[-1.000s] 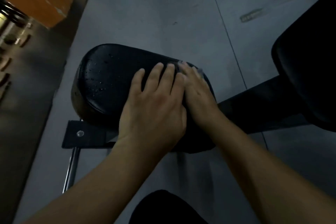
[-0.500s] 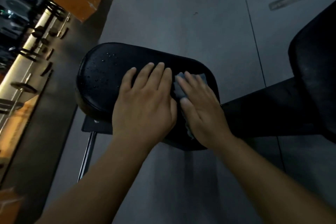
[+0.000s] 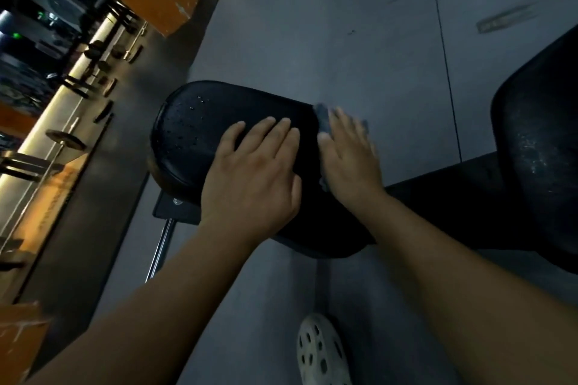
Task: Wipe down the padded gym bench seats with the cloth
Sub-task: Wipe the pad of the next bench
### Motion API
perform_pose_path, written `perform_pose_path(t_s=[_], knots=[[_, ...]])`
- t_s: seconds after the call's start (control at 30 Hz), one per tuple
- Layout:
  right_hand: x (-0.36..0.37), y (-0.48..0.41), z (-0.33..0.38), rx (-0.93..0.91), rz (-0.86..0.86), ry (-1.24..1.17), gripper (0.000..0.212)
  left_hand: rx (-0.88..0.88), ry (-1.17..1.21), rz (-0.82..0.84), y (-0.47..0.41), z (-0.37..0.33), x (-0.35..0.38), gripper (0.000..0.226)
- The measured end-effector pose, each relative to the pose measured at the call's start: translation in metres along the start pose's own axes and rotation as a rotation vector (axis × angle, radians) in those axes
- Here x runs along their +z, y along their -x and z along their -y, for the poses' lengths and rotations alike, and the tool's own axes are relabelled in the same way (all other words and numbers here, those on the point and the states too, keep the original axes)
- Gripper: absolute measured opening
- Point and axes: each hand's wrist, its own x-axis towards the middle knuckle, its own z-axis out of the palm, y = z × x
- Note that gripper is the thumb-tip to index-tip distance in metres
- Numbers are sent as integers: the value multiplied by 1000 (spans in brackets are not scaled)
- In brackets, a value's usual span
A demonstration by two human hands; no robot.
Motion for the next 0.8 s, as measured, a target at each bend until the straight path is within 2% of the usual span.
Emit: perform_pose_path(t_s=[0.03,0.1,0.2,0.23,0.3,0.37,0.4,0.5,0.6,0.63,0.73,0.8], knots=[[2,-6,13,-10,1,10,58,2,7,-5,1,0,0,62],[8,16,32,-161,-6,29,63,-1,25,-8,2,2,1,60],[10,69,6,-337,14,9,54,32,25,13,3,7,-1,62],[8,68,-6,-339,14,12,54,50,17,24,2,11,-3,63],[3,38,-12,-207,-8,9,56,90,-30,41,-5,24,-10,60],[4,6,9,-59,1,20,57,114,-68,53,-13,43,-18,62],[7,3,25,-71,10,34,58,120,-72,58,-15,52,-21,63],[13,44,46,-302,13,25,62,132,-42,49,-15,63,-21,62],[11,72,7,-474,18,34,54,103,-18,27,-15,59,-19,59],[8,59,-2,-460,-16,36,54,91,-15,20,-16,58,-18,59],[6,5,21,-172,-27,-6,62,93,3,21,-17,58,-19,61],[13,4,50,-176,-4,6,65,88,14,23,-14,59,-18,62]])
